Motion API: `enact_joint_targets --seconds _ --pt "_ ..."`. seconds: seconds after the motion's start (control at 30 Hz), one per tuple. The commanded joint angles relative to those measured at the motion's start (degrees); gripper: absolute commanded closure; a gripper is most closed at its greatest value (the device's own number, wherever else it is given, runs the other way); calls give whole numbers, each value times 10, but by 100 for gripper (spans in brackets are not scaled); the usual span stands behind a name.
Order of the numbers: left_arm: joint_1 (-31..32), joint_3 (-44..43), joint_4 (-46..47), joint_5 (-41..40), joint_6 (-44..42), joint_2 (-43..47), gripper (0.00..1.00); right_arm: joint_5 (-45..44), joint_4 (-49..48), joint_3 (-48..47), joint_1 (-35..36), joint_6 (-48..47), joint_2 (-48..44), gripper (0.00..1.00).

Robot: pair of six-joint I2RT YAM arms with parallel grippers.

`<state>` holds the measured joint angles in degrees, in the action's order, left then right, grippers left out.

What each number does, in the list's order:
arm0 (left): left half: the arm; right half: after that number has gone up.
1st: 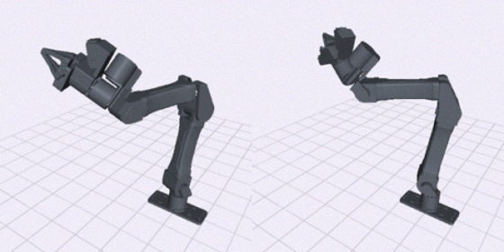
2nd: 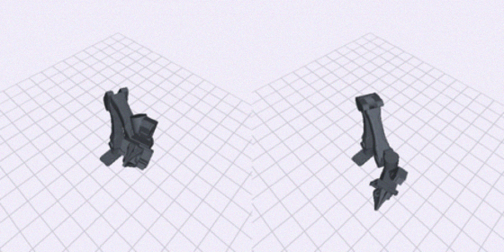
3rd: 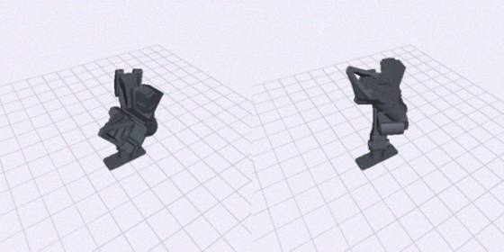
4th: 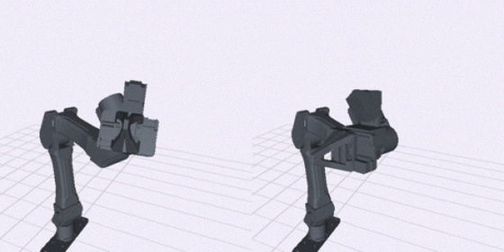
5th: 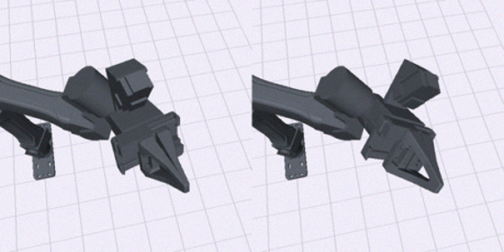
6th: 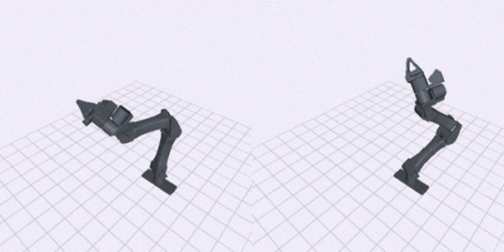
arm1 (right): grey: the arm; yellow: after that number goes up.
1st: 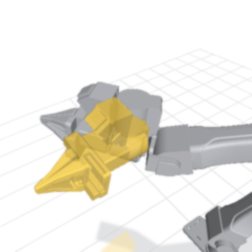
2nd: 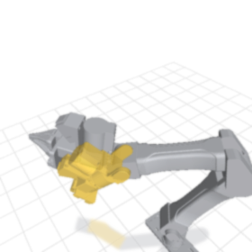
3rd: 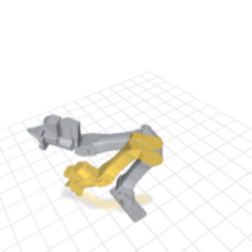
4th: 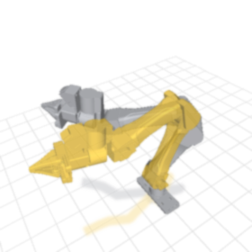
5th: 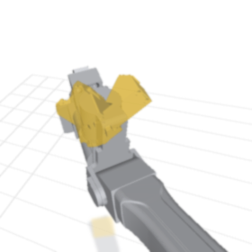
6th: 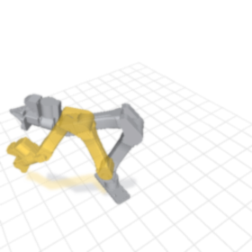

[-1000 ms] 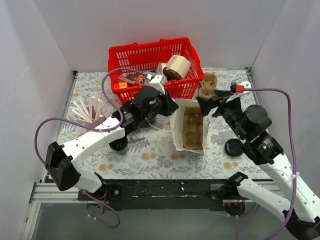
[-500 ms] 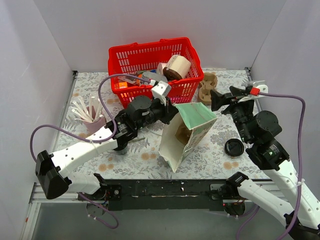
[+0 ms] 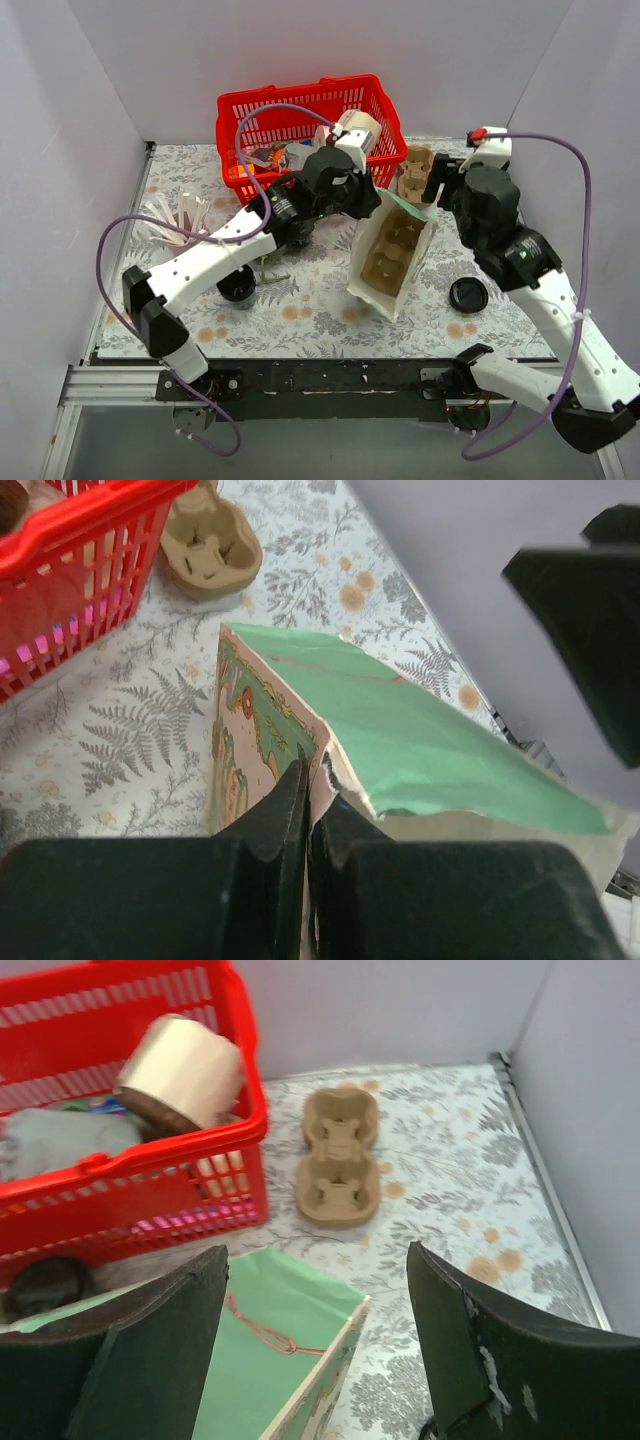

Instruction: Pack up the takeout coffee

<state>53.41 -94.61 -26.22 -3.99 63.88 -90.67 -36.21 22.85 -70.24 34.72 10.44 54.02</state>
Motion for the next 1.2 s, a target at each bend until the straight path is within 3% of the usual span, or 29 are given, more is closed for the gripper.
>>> enact_joint_targets --seconds 0.0,0.1,0.2,0.23,0.27,0.37,0.47,0.53,0.63,0.8,0.9,1.03,1.17 --pt "6 -100 -182 0 48 -52 100 -5 157 -96 -75 66 82 19" --pt "6 -115 -196 21 45 -71 99 86 168 -105 -134 73 114 19" --pt "6 -115 -191 39 34 -87 89 136 157 -79 -167 83 112 19" --pt "6 -121 -192 39 31 -93 83 129 157 -75 -177 83 109 19" --pt "6 -124 -193 39 32 -104 58 118 156 -68 -181 84 103 18" --pt "6 -140 -190 35 24 -114 31 98 156 -62 -183 82 90 18" --pt "6 -150 -173 30 -7 -109 27 106 138 -50 -183 67 73 18" --pt "6 -153 -159 5 -15 -102 13 113 108 -33 -183 58 64 18" --pt "6 -159 -150 -30 -17 -94 2 139 80 -28 -183 36 48 18" --pt "6 -125 -124 -87 -9 -51 2 215 31 -25 -183 -13 15 13" --pt "6 -95 -115 -131 -1 -1 2 335 -24 -11 -183 -29 -6 11" --pt "6 25 -96 -184 14 86 2 492 -52 -23 -183 -26 -4 10" --pt "-1 118 -117 -227 76 183 2 584 -47 -47 -163 -24 42 9"
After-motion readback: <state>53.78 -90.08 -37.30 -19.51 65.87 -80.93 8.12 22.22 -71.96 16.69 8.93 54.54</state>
